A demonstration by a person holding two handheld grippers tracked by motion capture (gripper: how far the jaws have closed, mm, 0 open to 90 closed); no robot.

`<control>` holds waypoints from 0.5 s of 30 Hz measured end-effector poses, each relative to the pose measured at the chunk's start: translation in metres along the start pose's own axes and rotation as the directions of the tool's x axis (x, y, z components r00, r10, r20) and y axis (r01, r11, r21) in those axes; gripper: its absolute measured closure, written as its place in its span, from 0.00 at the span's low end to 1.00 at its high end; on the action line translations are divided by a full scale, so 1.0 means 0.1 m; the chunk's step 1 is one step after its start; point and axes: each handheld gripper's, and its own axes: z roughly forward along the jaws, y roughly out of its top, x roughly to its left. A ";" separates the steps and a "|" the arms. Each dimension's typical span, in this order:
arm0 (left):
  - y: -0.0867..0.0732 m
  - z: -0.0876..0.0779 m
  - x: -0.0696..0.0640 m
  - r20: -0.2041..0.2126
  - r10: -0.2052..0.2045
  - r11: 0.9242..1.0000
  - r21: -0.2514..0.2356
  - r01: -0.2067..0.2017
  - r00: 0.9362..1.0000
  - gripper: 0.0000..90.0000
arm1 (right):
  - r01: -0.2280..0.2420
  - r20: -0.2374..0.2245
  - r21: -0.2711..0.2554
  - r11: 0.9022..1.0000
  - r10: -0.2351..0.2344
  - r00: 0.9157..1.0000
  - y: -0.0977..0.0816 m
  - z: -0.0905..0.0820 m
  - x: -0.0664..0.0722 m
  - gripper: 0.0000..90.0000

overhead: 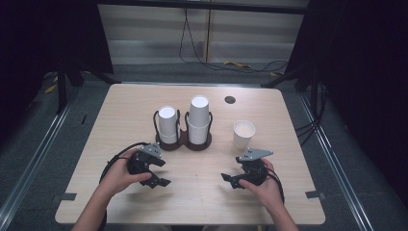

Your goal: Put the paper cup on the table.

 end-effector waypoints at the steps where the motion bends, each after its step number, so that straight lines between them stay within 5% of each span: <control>1: 0.00 0.00 0.00 0.001 -0.001 1.000 0.000 0.001 1.000 0.21 | 0.001 -0.005 -0.001 1.000 -0.001 1.000 0.00 0.01 0.01 0.16; 15: -0.03 0.07 -0.04 -0.019 0.044 0.999 0.001 -0.044 0.999 0.21 | 0.029 -0.033 -0.004 1.000 -0.029 0.999 0.01 0.07 0.10 0.16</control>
